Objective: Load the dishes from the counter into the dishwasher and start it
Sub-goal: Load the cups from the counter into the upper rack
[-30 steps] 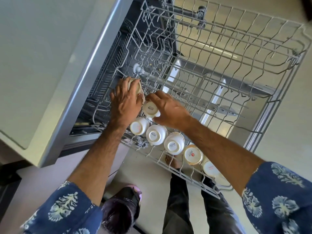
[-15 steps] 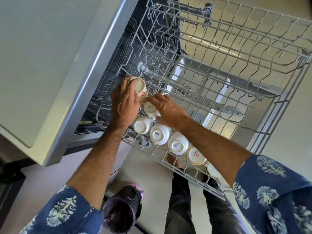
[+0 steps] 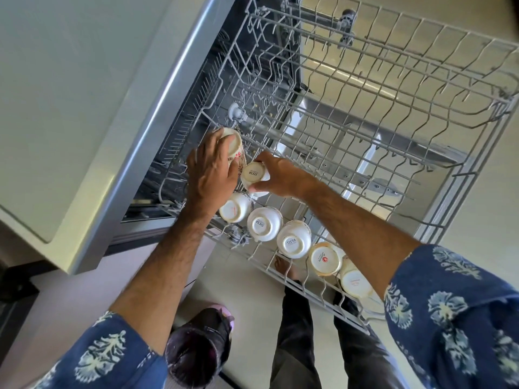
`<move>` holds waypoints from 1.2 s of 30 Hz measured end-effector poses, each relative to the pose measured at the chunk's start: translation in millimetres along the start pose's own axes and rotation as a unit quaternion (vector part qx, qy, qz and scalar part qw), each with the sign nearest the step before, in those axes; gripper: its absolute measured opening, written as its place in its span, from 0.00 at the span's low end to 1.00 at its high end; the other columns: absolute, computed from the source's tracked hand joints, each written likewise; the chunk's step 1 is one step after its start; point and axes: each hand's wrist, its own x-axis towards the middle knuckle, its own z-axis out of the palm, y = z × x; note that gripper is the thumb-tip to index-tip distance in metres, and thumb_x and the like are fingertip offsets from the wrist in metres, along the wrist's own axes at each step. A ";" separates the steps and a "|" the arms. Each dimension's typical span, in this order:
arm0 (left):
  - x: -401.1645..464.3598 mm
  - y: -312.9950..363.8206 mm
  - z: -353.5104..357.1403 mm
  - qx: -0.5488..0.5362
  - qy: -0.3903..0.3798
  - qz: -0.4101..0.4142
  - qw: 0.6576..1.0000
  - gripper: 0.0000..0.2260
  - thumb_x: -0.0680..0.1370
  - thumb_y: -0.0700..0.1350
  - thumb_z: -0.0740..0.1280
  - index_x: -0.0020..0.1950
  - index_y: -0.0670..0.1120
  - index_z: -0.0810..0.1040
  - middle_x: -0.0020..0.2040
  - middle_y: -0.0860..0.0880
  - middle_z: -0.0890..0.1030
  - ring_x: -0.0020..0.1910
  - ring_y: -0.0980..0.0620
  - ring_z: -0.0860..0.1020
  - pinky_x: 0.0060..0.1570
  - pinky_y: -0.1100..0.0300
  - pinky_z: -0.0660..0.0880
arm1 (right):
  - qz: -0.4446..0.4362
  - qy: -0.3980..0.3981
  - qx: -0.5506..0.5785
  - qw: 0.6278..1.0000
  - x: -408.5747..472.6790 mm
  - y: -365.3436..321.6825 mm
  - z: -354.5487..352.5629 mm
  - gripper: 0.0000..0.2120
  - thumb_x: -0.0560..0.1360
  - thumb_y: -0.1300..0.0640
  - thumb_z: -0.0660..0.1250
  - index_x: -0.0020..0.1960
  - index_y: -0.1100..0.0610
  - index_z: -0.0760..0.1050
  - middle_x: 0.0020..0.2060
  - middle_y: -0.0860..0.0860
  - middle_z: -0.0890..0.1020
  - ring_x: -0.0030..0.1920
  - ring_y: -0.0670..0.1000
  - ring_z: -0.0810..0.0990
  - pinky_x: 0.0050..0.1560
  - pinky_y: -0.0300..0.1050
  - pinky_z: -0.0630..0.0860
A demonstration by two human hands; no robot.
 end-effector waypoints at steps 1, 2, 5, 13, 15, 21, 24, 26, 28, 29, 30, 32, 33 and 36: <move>-0.2 0.9 -0.2 0.003 -0.002 0.002 1.000 0.23 0.78 0.47 0.66 0.73 0.47 0.69 0.75 0.47 0.68 0.73 0.46 0.67 0.71 0.42 0.63 | 0.000 -0.006 -0.006 1.000 -0.1 -1.4 -2.6 0.34 0.73 0.52 0.76 0.72 0.56 0.63 0.63 0.54 0.78 0.59 0.54 0.77 0.52 0.43 0.66; -0.5 1.9 -0.3 0.005 -0.004 0.004 1.000 0.24 0.77 0.47 0.67 0.73 0.47 0.69 0.75 0.47 0.68 0.73 0.45 0.67 0.71 0.41 0.63 | -0.003 -0.007 -0.011 1.000 -0.6 -2.8 -4.0 0.33 0.72 0.53 0.76 0.71 0.56 0.64 0.63 0.54 0.78 0.59 0.54 0.77 0.52 0.42 0.66; -2.5 5.2 0.0 0.020 -0.020 0.012 1.000 0.24 0.78 0.48 0.65 0.74 0.48 0.68 0.76 0.46 0.66 0.75 0.45 0.64 0.73 0.38 0.60 | -0.015 0.006 -0.027 1.000 -4.2 -5.5 -3.7 0.32 0.71 0.55 0.77 0.69 0.58 0.66 0.62 0.55 0.79 0.54 0.49 0.75 0.48 0.37 0.66; -18.4 16.9 -3.6 0.071 -0.044 0.048 0.995 0.26 0.78 0.49 0.66 0.76 0.48 0.66 0.77 0.48 0.65 0.76 0.47 0.63 0.75 0.38 0.56 | -0.037 0.016 -0.063 0.997 -35.2 -0.8 -12.8 0.42 0.73 0.55 0.76 0.78 0.56 0.56 0.71 0.57 0.72 0.58 0.55 0.79 0.57 0.43 0.69; -28.2 23.1 -8.0 0.079 -0.054 0.049 0.994 0.27 0.78 0.50 0.66 0.77 0.48 0.65 0.78 0.47 0.64 0.77 0.46 0.62 0.75 0.38 0.55 | -0.057 0.023 -0.092 0.994 -49.8 -0.5 -19.4 0.37 0.75 0.57 0.73 0.78 0.59 0.58 0.72 0.59 0.71 0.61 0.57 0.78 0.56 0.41 0.69; -82.8 58.1 -31.6 0.097 -0.077 0.003 0.992 0.34 0.81 0.63 0.57 0.82 0.48 0.53 0.82 0.46 0.52 0.81 0.45 0.52 0.76 0.40 0.40 | -0.099 0.009 -0.279 0.955 -109.9 -11.9 -38.7 0.36 0.79 0.51 0.67 0.80 0.59 0.53 0.77 0.60 0.61 0.76 0.60 0.63 0.72 0.54 0.66; -120.3 82.6 -49.7 0.089 -0.066 -0.025 0.993 0.35 0.81 0.64 0.55 0.82 0.45 0.55 0.82 0.44 0.55 0.81 0.43 0.53 0.77 0.36 0.46 | -0.124 -0.022 -0.384 0.915 -138.4 -22.3 -46.6 0.40 0.80 0.42 0.62 0.81 0.58 0.45 0.80 0.60 0.51 0.80 0.60 0.50 0.78 0.56 0.53; -147.7 98.7 -66.9 0.083 -0.069 -0.053 0.993 0.35 0.81 0.65 0.51 0.82 0.45 0.53 0.82 0.44 0.53 0.81 0.42 0.51 0.77 0.36 0.46 | -0.151 -0.019 -0.429 0.890 -161.1 -34.6 -49.7 0.41 0.80 0.39 0.60 0.81 0.57 0.43 0.80 0.60 0.48 0.80 0.60 0.47 0.79 0.58 0.47; -175.4 112.6 -82.1 0.074 -0.059 -0.078 0.992 0.35 0.81 0.65 0.51 0.82 0.47 0.51 0.82 0.44 0.51 0.81 0.42 0.49 0.77 0.37 0.45 | -0.172 -0.017 -0.452 0.875 -182.1 -47.1 -51.5 0.42 0.80 0.37 0.58 0.81 0.55 0.41 0.80 0.59 0.45 0.80 0.60 0.43 0.79 0.60 0.44; -191.2 118.8 -91.1 0.067 -0.048 -0.090 0.992 0.34 0.82 0.65 0.51 0.82 0.48 0.51 0.82 0.44 0.50 0.81 0.42 0.49 0.78 0.37 0.46 | -0.185 -0.017 -0.467 0.865 -192.9 -54.7 -51.8 0.42 0.80 0.36 0.57 0.81 0.54 0.39 0.80 0.58 0.44 0.80 0.59 0.42 0.79 0.60 0.43; -207.9 123.7 -100.4 0.064 -0.038 -0.103 0.992 0.35 0.82 0.65 0.52 0.82 0.48 0.50 0.82 0.44 0.50 0.81 0.42 0.48 0.78 0.37 0.46 | -0.198 -0.018 -0.486 0.851 -202.9 -62.8 -51.0 0.42 0.80 0.35 0.55 0.81 0.54 0.38 0.80 0.58 0.43 0.80 0.59 0.41 0.79 0.60 0.42; -237.2 132.0 -116.8 0.060 -0.030 -0.127 0.990 0.35 0.82 0.66 0.49 0.83 0.48 0.48 0.83 0.45 0.47 0.81 0.43 0.46 0.78 0.38 0.45 | -0.222 -0.027 -0.508 0.832 -218.7 -78.0 -49.1 0.41 0.80 0.35 0.53 0.81 0.53 0.36 0.80 0.58 0.41 0.80 0.60 0.40 0.78 0.61 0.41; -253.3 133.4 -126.3 0.063 -0.027 -0.142 0.988 0.35 0.81 0.67 0.48 0.83 0.48 0.48 0.83 0.45 0.46 0.81 0.43 0.45 0.78 0.38 0.46 | -0.233 -0.037 -0.513 0.825 -226.3 -88.4 -46.3 0.41 0.80 0.35 0.53 0.80 0.53 0.35 0.80 0.57 0.40 0.80 0.59 0.39 0.78 0.61 0.41; -302.5 132.3 -154.4 0.065 -0.011 -0.194 0.979 0.35 0.81 0.66 0.48 0.82 0.48 0.50 0.83 0.44 0.50 0.81 0.41 0.50 0.77 0.37 0.50 | -0.277 -0.055 -0.534 0.797 -244.9 -121.2 -30.5 0.40 0.80 0.35 0.52 0.81 0.53 0.36 0.80 0.56 0.38 0.80 0.58 0.38 0.78 0.61 0.40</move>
